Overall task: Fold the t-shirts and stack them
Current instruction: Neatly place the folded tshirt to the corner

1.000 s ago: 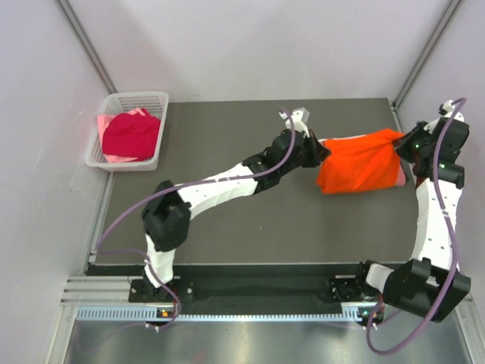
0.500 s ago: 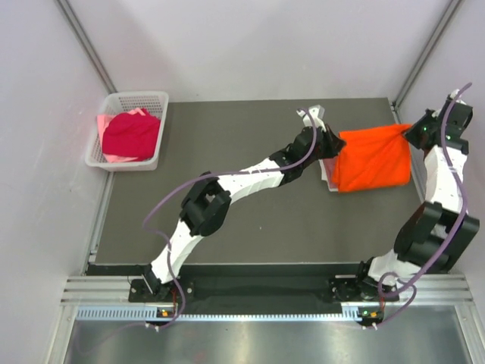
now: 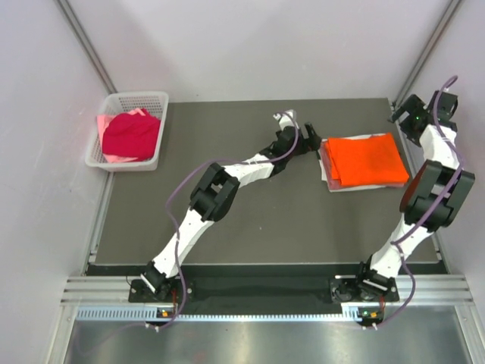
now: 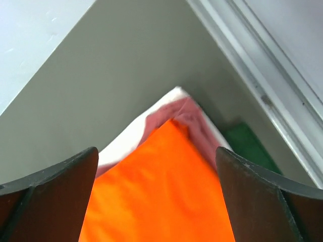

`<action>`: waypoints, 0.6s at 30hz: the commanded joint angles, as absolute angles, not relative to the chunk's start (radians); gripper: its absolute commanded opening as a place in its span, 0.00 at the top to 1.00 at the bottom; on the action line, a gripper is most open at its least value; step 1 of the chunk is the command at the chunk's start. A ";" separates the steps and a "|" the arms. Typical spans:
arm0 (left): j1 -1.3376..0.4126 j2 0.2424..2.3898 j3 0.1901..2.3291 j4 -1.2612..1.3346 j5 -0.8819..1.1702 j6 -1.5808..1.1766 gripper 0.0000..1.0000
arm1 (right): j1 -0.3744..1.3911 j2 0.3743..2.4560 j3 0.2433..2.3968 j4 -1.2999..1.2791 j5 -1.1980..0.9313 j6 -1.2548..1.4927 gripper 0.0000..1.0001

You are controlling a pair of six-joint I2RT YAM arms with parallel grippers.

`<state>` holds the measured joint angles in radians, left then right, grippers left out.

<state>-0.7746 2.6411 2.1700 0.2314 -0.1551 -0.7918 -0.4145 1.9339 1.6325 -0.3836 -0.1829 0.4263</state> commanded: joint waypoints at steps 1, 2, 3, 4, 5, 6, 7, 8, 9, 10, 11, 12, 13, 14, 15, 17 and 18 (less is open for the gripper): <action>-0.781 2.375 1.998 0.315 -0.201 -0.698 0.01 | -0.367 1.763 1.608 -0.333 -0.147 0.390 0.02; -0.775 2.276 1.959 0.296 -0.209 -0.674 0.01 | -0.356 1.735 1.591 -0.334 -0.169 0.370 0.02; -0.759 2.228 1.918 0.278 -0.212 -0.663 0.01 | -0.344 1.685 1.553 -0.345 -0.187 0.365 0.04; -0.750 2.177 1.839 0.221 -0.222 -0.655 0.01 | -0.339 1.658 1.525 -0.339 -0.216 0.370 0.04; -0.738 2.076 1.791 0.203 -0.219 -0.650 0.01 | -0.336 1.605 1.488 -0.322 -0.309 0.383 0.04; -0.712 2.024 1.739 0.187 -0.210 -0.647 0.01 | -0.337 1.579 1.395 -0.287 -0.363 0.403 0.07; -0.695 1.970 1.630 0.169 -0.200 -0.646 0.01 | -0.337 1.550 1.346 -0.225 -0.411 0.452 0.09; -0.680 1.868 1.576 0.158 -0.193 -0.650 0.01 | -0.337 1.492 1.297 -0.188 -0.466 0.484 0.12; -0.642 1.818 1.518 0.150 -0.186 -0.658 0.01 | -0.333 1.461 1.182 -0.136 -0.492 0.523 0.14; -0.620 1.769 1.408 0.144 -0.177 -0.669 0.01 | -0.330 1.428 1.116 -0.009 -0.514 0.608 0.18; -0.595 1.682 1.357 0.138 -0.145 -0.705 0.01 | -0.327 1.398 1.053 0.058 -0.520 0.648 0.21; -0.545 1.642 1.303 0.138 -0.124 -0.725 0.01 | -0.315 1.343 0.948 0.099 -0.515 0.678 0.25; -0.523 1.605 1.205 0.138 -0.108 -0.741 0.01 | -0.307 1.319 0.910 0.135 -0.509 0.710 0.26; -0.505 1.529 1.160 0.140 -0.095 -0.755 0.01 | -0.298 1.281 0.882 0.149 -0.497 0.710 0.27; -0.483 1.490 1.117 0.141 -0.100 -0.752 0.01 | -0.284 1.267 0.846 0.149 -0.489 0.710 0.29; -0.480 1.389 1.005 0.138 -0.139 -0.723 0.01 | -0.275 1.237 0.813 0.162 -0.489 0.716 0.30; -0.479 1.361 0.971 0.137 -0.147 -0.716 0.01 | -0.273 1.233 0.781 0.178 -0.503 0.725 0.31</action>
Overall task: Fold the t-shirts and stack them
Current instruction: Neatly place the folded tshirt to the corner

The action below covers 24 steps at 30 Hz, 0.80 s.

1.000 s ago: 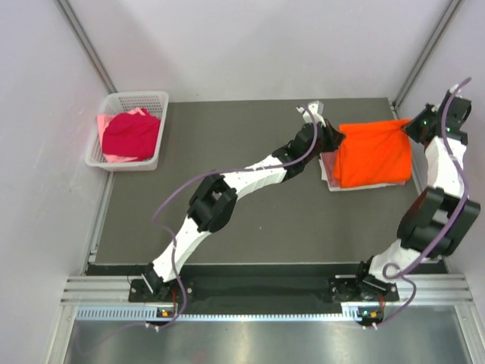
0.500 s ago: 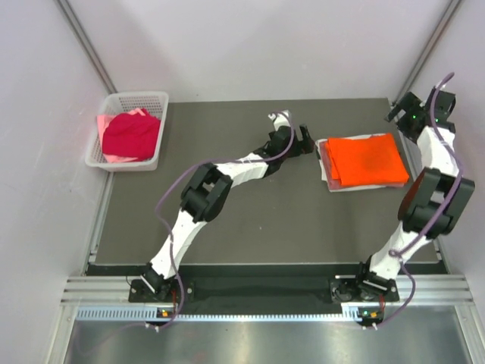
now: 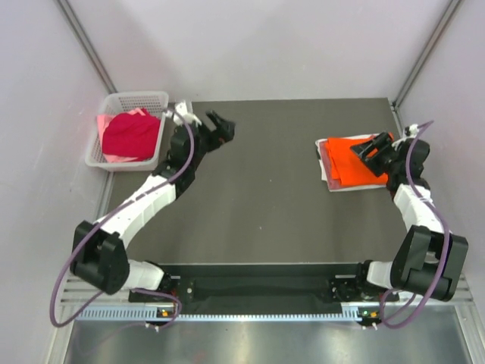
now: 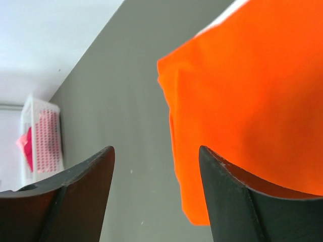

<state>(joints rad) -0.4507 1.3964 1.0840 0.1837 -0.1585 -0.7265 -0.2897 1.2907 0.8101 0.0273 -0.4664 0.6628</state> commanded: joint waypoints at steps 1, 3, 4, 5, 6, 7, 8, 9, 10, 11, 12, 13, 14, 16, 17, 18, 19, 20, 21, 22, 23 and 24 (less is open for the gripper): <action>-0.479 1.336 0.916 0.133 -0.150 -0.709 0.01 | -0.273 1.230 0.769 0.189 -0.515 0.741 0.33; -0.479 1.284 0.872 0.112 -0.150 -0.687 0.02 | -0.268 1.233 0.740 0.224 -0.555 0.759 0.38; -0.479 1.273 0.838 0.101 -0.146 -0.683 0.02 | -0.262 1.236 0.735 0.236 -0.566 0.776 0.39; -0.479 1.258 0.821 0.094 -0.140 -0.669 0.03 | -0.253 1.233 0.730 0.247 -0.574 0.781 0.40; -0.479 1.250 0.805 0.087 -0.138 -0.658 0.03 | -0.229 1.233 0.727 0.253 -0.574 0.784 0.40; -0.479 1.243 0.778 0.068 -0.144 -0.647 0.04 | -0.218 1.236 0.726 0.273 -0.575 0.798 0.40; -0.479 1.227 0.764 0.060 -0.156 -0.631 0.04 | -0.210 1.241 0.719 0.299 -0.603 0.816 0.39; -0.480 1.218 0.749 0.058 -0.169 -0.623 0.04 | -0.203 1.259 0.704 0.337 -0.620 0.839 0.40; -0.479 1.206 0.721 0.051 -0.199 -0.614 0.04 | -0.199 1.265 0.695 0.395 -0.633 0.877 0.40; -0.479 1.178 0.709 0.051 -0.205 -0.608 0.04 | -0.198 1.279 0.687 0.423 -0.647 0.896 0.41; -0.479 1.166 0.697 0.054 -0.207 -0.598 0.04 | -0.196 1.282 0.671 0.443 -0.649 0.906 0.45; -0.479 1.152 0.678 0.054 -0.210 -0.588 0.04 | -0.198 1.285 0.667 0.451 -0.643 0.904 0.46; -0.479 1.122 0.666 0.051 -0.230 -0.574 0.04 | -0.198 1.281 0.669 0.433 -0.620 0.897 0.48; -0.480 1.095 0.612 0.066 -0.255 -0.581 0.05 | -0.196 1.275 0.667 0.419 -0.597 0.881 0.58; -0.479 1.074 0.591 0.108 -0.264 -0.586 0.05 | -0.198 1.276 0.669 0.419 -0.585 0.877 0.61; -0.479 1.068 0.569 0.150 -0.267 -0.587 0.05 | -0.196 1.279 0.669 0.422 -0.584 0.877 0.63; -0.479 1.062 0.552 0.156 -0.264 -0.589 0.05 | -0.196 1.284 0.670 0.426 -0.583 0.880 0.64; -0.479 1.058 0.552 0.156 -0.255 -0.586 0.05 | -0.198 1.296 0.669 0.448 -0.586 0.887 0.65; -0.479 1.057 0.557 0.144 -0.253 -0.584 0.05 | -0.198 1.302 0.660 0.465 -0.586 0.894 0.67; -0.479 1.058 0.567 0.132 -0.252 -0.586 0.05 | -0.198 1.308 0.655 0.480 -0.589 0.913 0.68; -0.479 1.060 0.574 0.120 -0.250 -0.587 0.05 | -0.198 1.322 0.649 0.497 -0.588 0.919 0.68; -0.479 1.061 0.578 0.103 -0.250 -0.588 0.05 | -0.199 1.331 0.638 0.517 -0.586 0.923 0.69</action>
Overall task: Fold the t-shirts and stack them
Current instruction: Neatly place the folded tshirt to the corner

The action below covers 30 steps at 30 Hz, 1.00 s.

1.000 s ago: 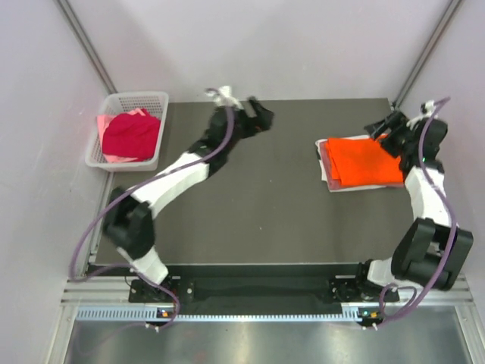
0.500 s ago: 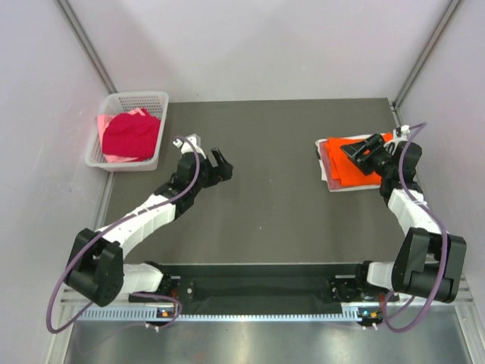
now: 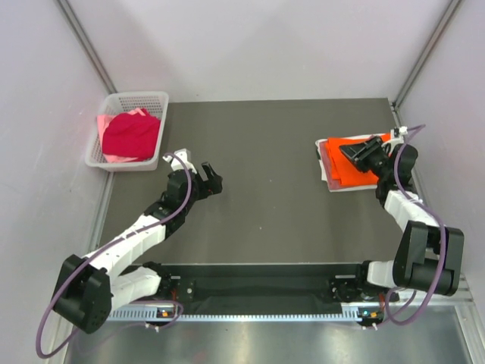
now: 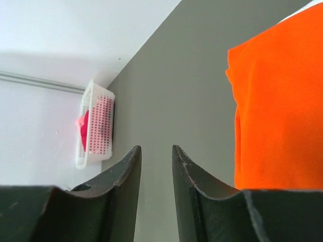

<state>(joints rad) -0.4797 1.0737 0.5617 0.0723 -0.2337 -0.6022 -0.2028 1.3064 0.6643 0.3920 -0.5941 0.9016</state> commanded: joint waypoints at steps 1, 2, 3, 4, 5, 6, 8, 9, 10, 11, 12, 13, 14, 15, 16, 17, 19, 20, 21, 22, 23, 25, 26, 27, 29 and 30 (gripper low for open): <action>-0.479 1.065 0.584 0.098 -0.252 -0.588 0.05 | -0.199 1.342 0.634 0.540 -0.586 0.934 0.69; -0.479 1.066 0.586 0.095 -0.255 -0.586 0.05 | -0.199 1.365 0.627 0.558 -0.583 0.940 0.69; -0.479 1.069 0.586 0.095 -0.255 -0.586 0.05 | -0.204 1.377 0.612 0.605 -0.583 0.946 0.70; -0.479 1.071 0.584 0.098 -0.255 -0.586 0.05 | -0.206 1.394 0.603 0.633 -0.584 0.963 0.70; -0.479 1.074 0.584 0.098 -0.255 -0.586 0.05 | -0.210 1.426 0.591 0.659 -0.587 0.977 0.70; -0.479 1.078 0.586 0.100 -0.253 -0.584 0.05 | -0.218 1.445 0.565 0.710 -0.586 1.000 0.70; -0.479 1.084 0.588 0.100 -0.255 -0.583 0.05 | -0.225 1.501 0.532 0.762 -0.580 1.028 0.69; -0.479 1.086 0.589 0.098 -0.256 -0.581 0.05 | -0.229 1.525 0.497 0.797 -0.580 1.037 0.68; -0.480 1.088 0.589 0.095 -0.255 -0.581 0.05 | -0.232 1.549 0.483 0.863 -0.577 1.049 0.66; -0.480 1.088 0.589 0.097 -0.253 -0.583 0.05 | -0.233 1.604 0.465 0.883 -0.575 1.051 0.65; -0.479 1.089 0.588 0.098 -0.255 -0.583 0.05 | -0.239 1.635 0.460 0.903 -0.578 1.055 0.65; -0.479 1.092 0.589 0.098 -0.255 -0.581 0.05 | -0.241 1.666 0.456 0.941 -0.584 1.075 0.65; -0.479 1.094 0.588 0.100 -0.255 -0.581 0.05 | -0.244 1.728 0.442 1.034 -0.600 1.091 0.66; -0.479 1.097 0.589 0.098 -0.256 -0.580 0.05 | -0.248 1.753 0.437 1.084 -0.610 1.104 0.67; -0.479 1.097 0.591 0.098 -0.258 -0.578 0.05 | -0.250 1.772 0.436 1.113 -0.618 1.129 0.67; -0.479 1.095 0.591 0.095 -0.259 -0.578 0.05 | -0.250 1.781 0.428 1.147 -0.627 1.137 0.68; -0.479 1.094 0.592 0.091 -0.264 -0.575 0.05 | -0.250 1.755 0.420 1.132 -0.620 1.131 0.68; -0.479 1.089 0.592 0.089 -0.264 -0.575 0.05 | -0.250 1.703 0.423 1.065 -0.605 1.118 0.68; -0.479 1.088 0.591 0.087 -0.265 -0.577 0.05 | -0.250 1.674 0.428 1.030 -0.598 1.091 0.67; -0.479 1.083 0.589 0.089 -0.265 -0.577 0.05 | -0.250 1.617 0.434 0.991 -0.588 1.080 0.67; -0.479 1.085 0.588 0.092 -0.262 -0.577 0.05 | -0.250 1.588 0.448 0.962 -0.580 1.072 0.67; -0.479 1.088 0.589 0.092 -0.259 -0.577 0.05 | -0.250 1.527 0.469 0.879 -0.565 1.058 0.67; -0.479 1.092 0.591 0.094 -0.258 -0.577 0.05 | -0.247 1.516 0.504 0.853 -0.560 1.051 0.67; -0.480 1.094 0.592 0.092 -0.256 -0.577 0.05 | -0.247 1.509 0.526 0.801 -0.555 1.036 0.67; -0.479 1.095 0.595 0.089 -0.255 -0.577 0.05 | -0.245 1.529 0.584 0.781 -0.552 1.037 0.67; -0.480 1.094 0.595 0.090 -0.256 -0.577 0.05 | -0.245 1.545 0.603 0.791 -0.555 1.055 0.67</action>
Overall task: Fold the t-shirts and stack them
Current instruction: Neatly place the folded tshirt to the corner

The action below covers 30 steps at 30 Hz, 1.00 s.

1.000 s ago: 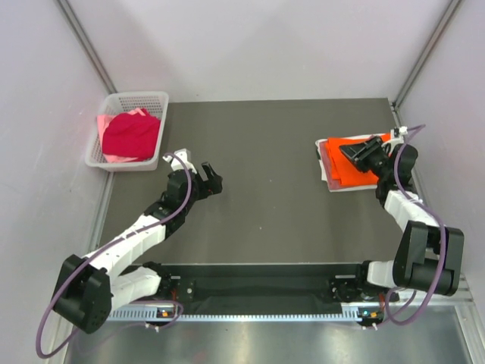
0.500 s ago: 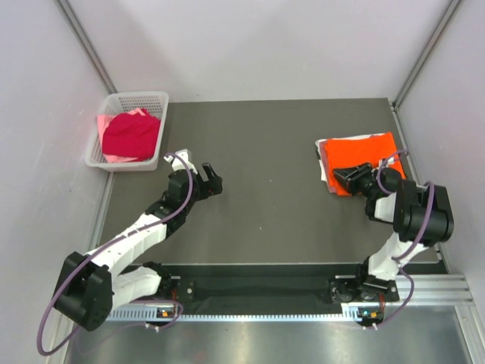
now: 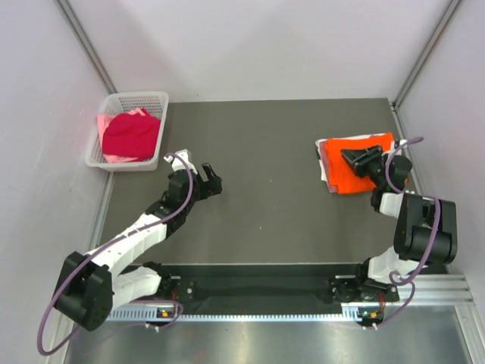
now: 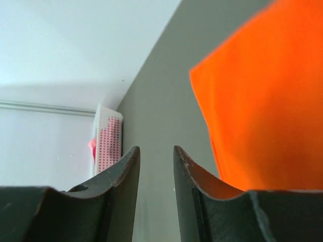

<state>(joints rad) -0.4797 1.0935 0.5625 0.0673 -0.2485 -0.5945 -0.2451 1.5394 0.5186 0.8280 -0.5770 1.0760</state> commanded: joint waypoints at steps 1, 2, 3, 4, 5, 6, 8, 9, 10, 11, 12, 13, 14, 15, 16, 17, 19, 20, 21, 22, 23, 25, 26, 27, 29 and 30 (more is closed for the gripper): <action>-0.479 1.094 0.594 0.089 -0.258 -0.577 0.05 | -0.244 1.586 0.641 0.798 -0.561 1.064 0.67; -0.479 1.091 0.594 0.090 -0.259 -0.578 0.05 | -0.238 1.610 0.661 0.801 -0.558 1.074 0.67; -0.479 1.092 0.594 0.089 -0.262 -0.577 0.05 | -0.233 1.636 0.684 0.805 -0.555 1.087 0.67; -0.480 1.089 0.592 0.087 -0.265 -0.575 0.05 | -0.227 1.693 0.736 0.807 -0.549 1.094 0.67; -0.480 1.089 0.592 0.087 -0.271 -0.577 0.05 | -0.215 1.750 0.762 0.793 -0.542 1.100 0.68; -0.480 1.089 0.592 0.086 -0.272 -0.575 0.06 | -0.207 1.750 0.790 0.793 -0.541 1.101 0.68; -0.479 1.083 0.589 0.086 -0.276 -0.575 0.06 | -0.189 1.831 0.854 0.769 -0.528 1.098 0.68; -0.479 1.083 0.591 0.087 -0.276 -0.574 0.05 | -0.184 1.857 0.868 0.762 -0.522 1.101 0.68; -0.479 1.081 0.591 0.086 -0.278 -0.574 0.05 | -0.181 1.908 0.876 0.765 -0.515 1.111 0.68; -0.479 1.083 0.589 0.086 -0.279 -0.574 0.06 | -0.179 1.931 0.877 0.793 -0.514 1.132 0.68; -0.479 1.083 0.589 0.087 -0.279 -0.574 0.06 | -0.179 1.953 0.874 0.804 -0.512 1.138 0.68; -0.479 1.085 0.589 0.086 -0.279 -0.572 0.06 | -0.179 1.979 0.876 0.807 -0.506 1.138 0.68; -0.479 1.086 0.592 0.089 -0.276 -0.572 0.05 | -0.181 1.979 0.876 0.778 -0.499 1.131 0.68; -0.479 1.092 0.592 0.087 -0.276 -0.572 0.06 | -0.181 1.973 0.877 0.755 -0.488 1.109 0.68; -0.479 1.094 0.592 0.087 -0.276 -0.571 0.06 | -0.181 1.950 0.879 0.736 -0.477 1.098 0.68; -0.479 1.094 0.592 0.087 -0.275 -0.572 0.05 | -0.184 1.935 0.894 0.721 -0.477 1.088 0.66; -0.479 1.095 0.595 0.084 -0.273 -0.572 0.06 | -0.192 1.881 0.919 0.681 -0.495 1.075 0.66; -0.479 1.095 0.595 0.084 -0.273 -0.571 0.06 | -0.205 1.858 0.926 0.664 -0.500 1.075 0.65; -0.479 1.092 0.595 0.084 -0.275 -0.569 0.06 | -0.215 1.820 0.934 0.637 -0.512 1.072 0.65; -0.479 1.091 0.595 0.084 -0.276 -0.571 0.06 | -0.227 1.800 0.940 0.623 -0.520 1.072 0.64; -0.479 1.089 0.595 0.083 -0.276 -0.571 0.06 | -0.253 1.783 0.951 0.611 -0.528 1.071 0.64; -0.480 1.089 0.595 0.084 -0.276 -0.569 0.06 | -0.284 1.744 0.954 0.588 -0.554 1.071 0.64; -0.479 1.088 0.594 0.083 -0.275 -0.571 0.06 | -0.317 1.735 0.954 0.580 -0.558 1.069 0.64; -0.479 1.091 0.594 0.084 -0.273 -0.572 0.06 | -0.331 1.726 0.951 0.572 -0.561 1.066 0.64; -0.480 1.094 0.597 0.089 -0.265 -0.572 0.06 | -0.365 1.721 0.942 0.566 -0.561 1.063 0.63; -0.480 1.098 0.597 0.089 -0.264 -0.572 0.06 | -0.373 1.727 0.940 0.571 -0.566 1.066 0.63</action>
<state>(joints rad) -0.4797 1.0939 0.5625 0.0666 -0.2562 -0.5804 -0.3389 1.7523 0.9195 0.5957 -0.5446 1.0809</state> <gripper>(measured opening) 0.941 0.368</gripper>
